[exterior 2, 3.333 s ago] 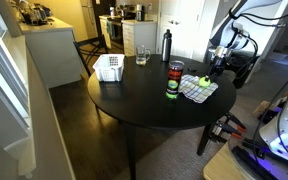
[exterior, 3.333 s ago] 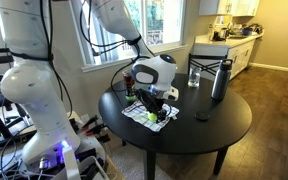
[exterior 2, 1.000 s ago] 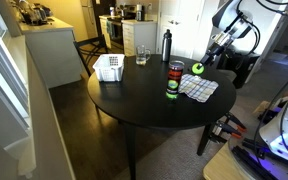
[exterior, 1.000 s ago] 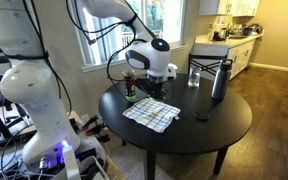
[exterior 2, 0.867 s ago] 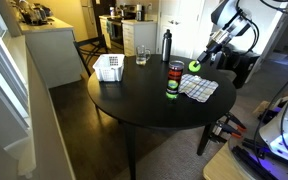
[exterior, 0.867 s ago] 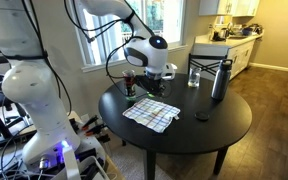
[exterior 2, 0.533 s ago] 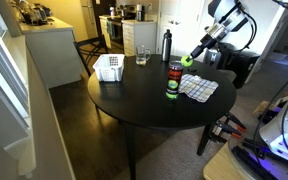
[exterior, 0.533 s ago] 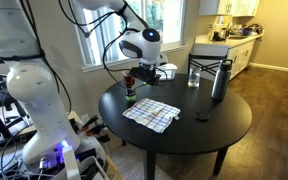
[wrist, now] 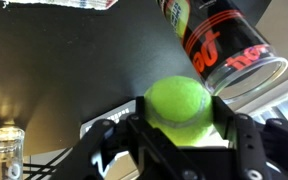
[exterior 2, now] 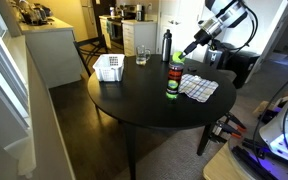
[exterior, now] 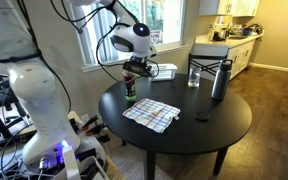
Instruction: Put the ball in the container
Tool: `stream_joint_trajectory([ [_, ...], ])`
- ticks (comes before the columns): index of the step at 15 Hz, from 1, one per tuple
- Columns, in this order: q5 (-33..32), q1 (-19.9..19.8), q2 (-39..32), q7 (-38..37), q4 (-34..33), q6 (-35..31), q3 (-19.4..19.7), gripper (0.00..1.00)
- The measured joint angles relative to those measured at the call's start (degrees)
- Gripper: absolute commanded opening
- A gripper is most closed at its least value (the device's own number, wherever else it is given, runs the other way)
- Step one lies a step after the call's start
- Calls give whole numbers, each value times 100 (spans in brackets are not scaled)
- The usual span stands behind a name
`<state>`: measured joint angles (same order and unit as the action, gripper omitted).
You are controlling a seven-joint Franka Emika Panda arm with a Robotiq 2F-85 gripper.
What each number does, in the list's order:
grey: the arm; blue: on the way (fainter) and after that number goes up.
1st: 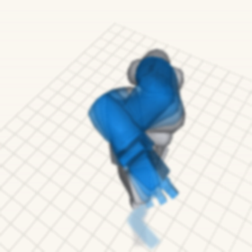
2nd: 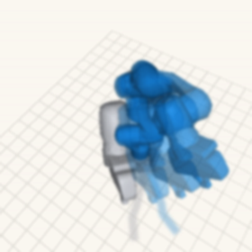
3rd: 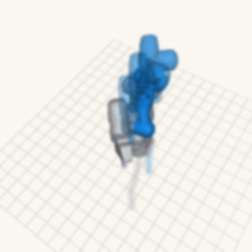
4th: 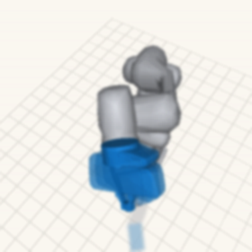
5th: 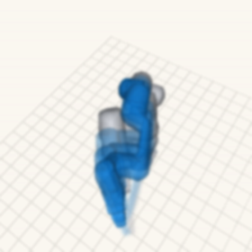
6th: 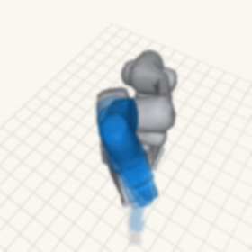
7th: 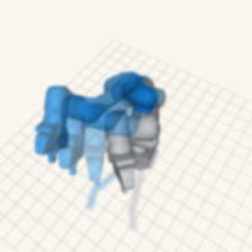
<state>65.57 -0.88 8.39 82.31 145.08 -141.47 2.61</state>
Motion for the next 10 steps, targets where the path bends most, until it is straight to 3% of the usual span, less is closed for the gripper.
stream_joint_trajectory([
  [10,557,210,626,934,344,-360,-152,40],
])
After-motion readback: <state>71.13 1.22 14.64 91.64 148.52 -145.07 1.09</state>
